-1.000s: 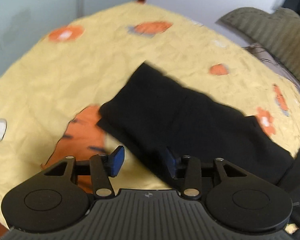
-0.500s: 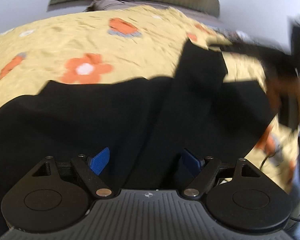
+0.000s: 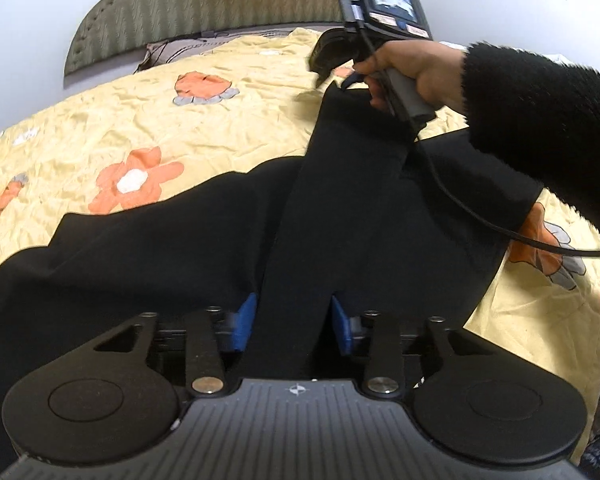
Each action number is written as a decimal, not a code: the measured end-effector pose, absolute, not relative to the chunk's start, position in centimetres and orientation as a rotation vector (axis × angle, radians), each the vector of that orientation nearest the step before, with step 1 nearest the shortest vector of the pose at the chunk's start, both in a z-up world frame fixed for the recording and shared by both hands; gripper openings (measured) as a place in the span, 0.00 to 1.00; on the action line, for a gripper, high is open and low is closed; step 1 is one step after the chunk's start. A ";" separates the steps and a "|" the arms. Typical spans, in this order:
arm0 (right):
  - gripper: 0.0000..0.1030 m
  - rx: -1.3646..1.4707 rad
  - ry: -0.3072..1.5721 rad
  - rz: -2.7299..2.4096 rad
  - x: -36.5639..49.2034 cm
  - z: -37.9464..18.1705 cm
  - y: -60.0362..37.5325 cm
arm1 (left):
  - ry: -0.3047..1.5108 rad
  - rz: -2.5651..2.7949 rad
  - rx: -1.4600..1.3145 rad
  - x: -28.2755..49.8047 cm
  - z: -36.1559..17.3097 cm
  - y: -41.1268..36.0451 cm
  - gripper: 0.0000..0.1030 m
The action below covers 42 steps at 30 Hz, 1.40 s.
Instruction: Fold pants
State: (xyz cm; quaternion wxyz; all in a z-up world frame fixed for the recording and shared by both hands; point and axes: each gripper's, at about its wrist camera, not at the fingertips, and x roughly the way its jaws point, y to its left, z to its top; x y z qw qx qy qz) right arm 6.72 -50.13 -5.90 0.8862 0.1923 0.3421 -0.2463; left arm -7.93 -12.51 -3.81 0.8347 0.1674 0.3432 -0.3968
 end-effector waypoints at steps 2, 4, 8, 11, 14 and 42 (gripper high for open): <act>0.11 0.429 0.686 -0.531 6.3 -5.5 -50.8 | 0.748 -0.872 0.334 -7.8 -3.7 -12.4 0.15; 0.07 0.470 0.655 -0.534 5.1 -5.1 -51.4 | 0.734 -0.869 0.350 -7.9 -3.7 -12.6 0.11; 0.06 0.521 0.561 -0.521 1.1 -3.3 -52.2 | 0.716 -0.864 0.349 -7.8 -3.7 -12.7 0.07; 0.06 0.553 0.489 -0.516 -2.4 -1.4 -52.8 | 0.693 -0.862 0.348 -8.3 -3.5 -12.6 0.05; 0.06 0.549 0.423 -0.535 -6.6 0.3 -53.2 | 0.668 -0.863 0.365 -9.0 -3.3 -12.7 0.05; 0.33 0.391 0.414 -1.122 -28.8 -5.2 -51.0 | 0.581 -0.929 0.520 -13.8 -2.9 -12.0 0.59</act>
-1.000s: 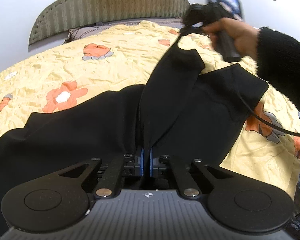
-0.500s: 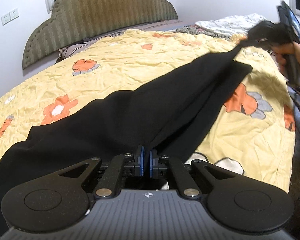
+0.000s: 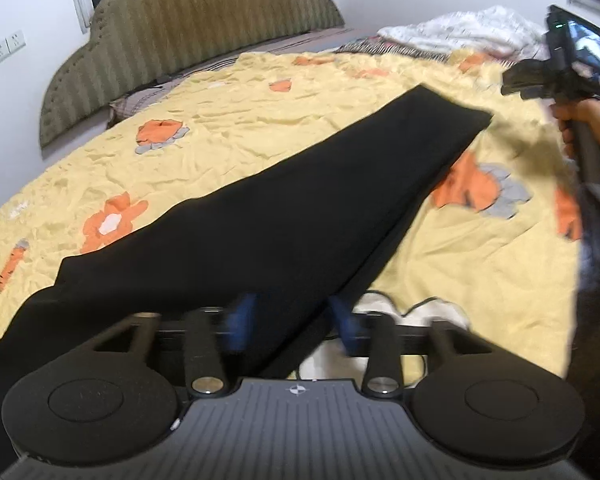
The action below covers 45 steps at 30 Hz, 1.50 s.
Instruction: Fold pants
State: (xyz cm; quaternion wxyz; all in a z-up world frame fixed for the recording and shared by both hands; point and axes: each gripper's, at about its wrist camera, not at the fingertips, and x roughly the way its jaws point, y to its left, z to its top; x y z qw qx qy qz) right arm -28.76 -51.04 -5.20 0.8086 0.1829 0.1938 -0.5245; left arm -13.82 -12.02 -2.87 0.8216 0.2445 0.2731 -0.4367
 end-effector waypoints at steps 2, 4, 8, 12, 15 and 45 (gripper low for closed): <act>0.41 0.304 0.380 -0.939 -27.3 -3.3 -49.1 | 0.574 -0.946 0.466 -13.4 -1.7 -11.2 0.62; 0.86 0.275 0.498 -0.565 -23.7 -2.4 -47.1 | 0.579 -0.927 0.410 -12.2 -0.7 -10.7 0.63; 0.97 0.116 0.693 -0.087 -17.2 -4.2 -40.6 | 0.664 -0.741 0.379 -8.5 -0.8 -11.3 0.63; 1.00 -0.059 0.724 -0.117 -13.6 -7.1 -37.8 | 0.760 -0.628 0.457 -4.4 -3.3 -12.7 0.63; 1.00 -0.007 0.688 -0.330 -12.4 -5.9 -38.0 | 0.774 -0.573 0.438 -1.4 -4.4 -12.9 0.68; 0.98 -0.167 0.713 0.122 -11.8 -4.3 -28.6 | 0.743 -0.439 0.357 -3.9 -2.8 -5.6 0.82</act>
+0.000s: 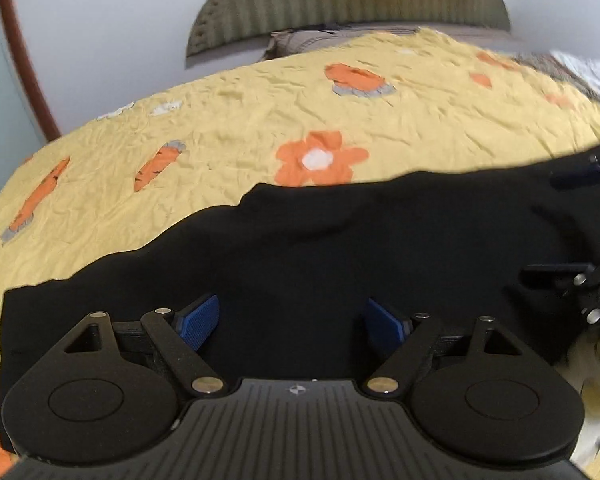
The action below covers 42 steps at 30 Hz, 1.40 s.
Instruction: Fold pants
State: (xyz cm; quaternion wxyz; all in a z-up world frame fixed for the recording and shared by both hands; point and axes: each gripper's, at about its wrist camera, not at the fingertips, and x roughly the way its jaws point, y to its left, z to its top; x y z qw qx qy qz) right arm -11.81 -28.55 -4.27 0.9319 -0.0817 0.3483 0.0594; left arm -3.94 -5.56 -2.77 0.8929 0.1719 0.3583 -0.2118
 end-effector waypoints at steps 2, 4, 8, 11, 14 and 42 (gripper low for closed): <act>1.00 -0.142 0.704 0.066 -11.6 -4.6 -28.0 | 0.780 -0.398 0.348 -3.5 -3.1 -6.0 0.82; 1.00 -0.163 0.753 0.021 -10.5 -5.6 -27.5 | 0.798 -0.372 0.337 -3.6 -3.7 -5.8 0.83; 1.00 -0.159 0.684 -0.001 -10.0 -4.3 -26.7 | 0.765 -0.344 0.307 -4.2 -3.7 -4.7 0.82; 1.00 -0.112 0.552 0.087 -8.5 -2.4 -27.2 | 0.749 -0.330 0.299 -4.0 -3.4 -5.0 0.82; 1.00 -0.114 0.492 0.151 -5.5 -2.3 -27.3 | 0.731 -0.379 0.319 -4.9 -3.4 -6.2 0.82; 0.07 -0.164 0.556 0.187 -2.0 -2.6 -28.3 | 0.610 -0.483 0.336 -1.9 -0.8 -8.6 0.90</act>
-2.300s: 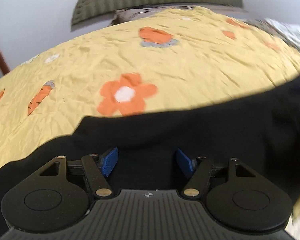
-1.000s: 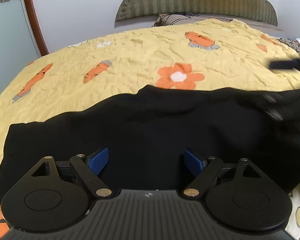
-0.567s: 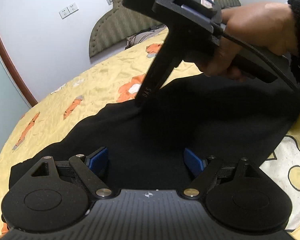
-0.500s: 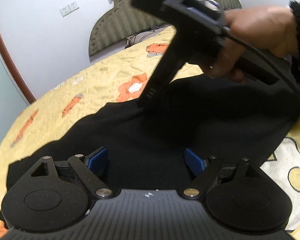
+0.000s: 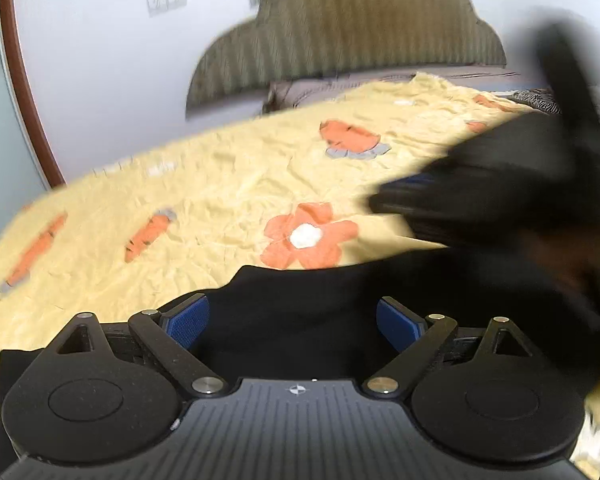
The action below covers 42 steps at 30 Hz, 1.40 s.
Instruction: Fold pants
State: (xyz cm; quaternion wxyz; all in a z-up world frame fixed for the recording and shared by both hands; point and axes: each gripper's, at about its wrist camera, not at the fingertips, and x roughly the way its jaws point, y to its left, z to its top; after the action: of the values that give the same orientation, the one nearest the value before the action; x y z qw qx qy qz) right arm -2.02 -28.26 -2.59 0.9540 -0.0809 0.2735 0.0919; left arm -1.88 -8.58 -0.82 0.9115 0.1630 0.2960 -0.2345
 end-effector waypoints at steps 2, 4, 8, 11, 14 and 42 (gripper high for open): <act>0.07 -0.177 0.591 0.176 -4.1 -2.5 -29.2 | 0.688 -0.520 0.304 0.6 -1.0 -9.0 0.89; 0.07 -0.153 0.661 0.212 -5.5 -3.2 -30.4 | 0.734 -0.521 0.309 2.5 -1.9 -9.9 0.84; 0.07 -0.211 0.772 0.244 -6.1 -5.5 -30.6 | 0.749 -0.483 0.399 4.4 -4.5 -12.6 0.81; 0.07 -0.133 0.739 0.244 -4.6 -5.7 -31.4 | 0.683 -0.407 0.403 5.7 -5.0 -12.7 0.84; 0.07 -0.066 0.738 0.193 -3.2 -5.8 -32.4 | 0.717 -0.353 0.363 6.9 -4.2 -12.3 0.74; 1.00 0.268 0.638 -0.620 -23.4 -6.7 -48.3 | 0.664 -0.567 0.295 -7.9 -4.0 -17.2 0.96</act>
State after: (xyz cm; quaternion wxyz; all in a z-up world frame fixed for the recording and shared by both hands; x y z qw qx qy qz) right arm -23.41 -48.32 -6.68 0.8940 0.1292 0.3075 -0.2992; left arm -7.95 -17.22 -3.96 0.8956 0.1423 0.3205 -0.2736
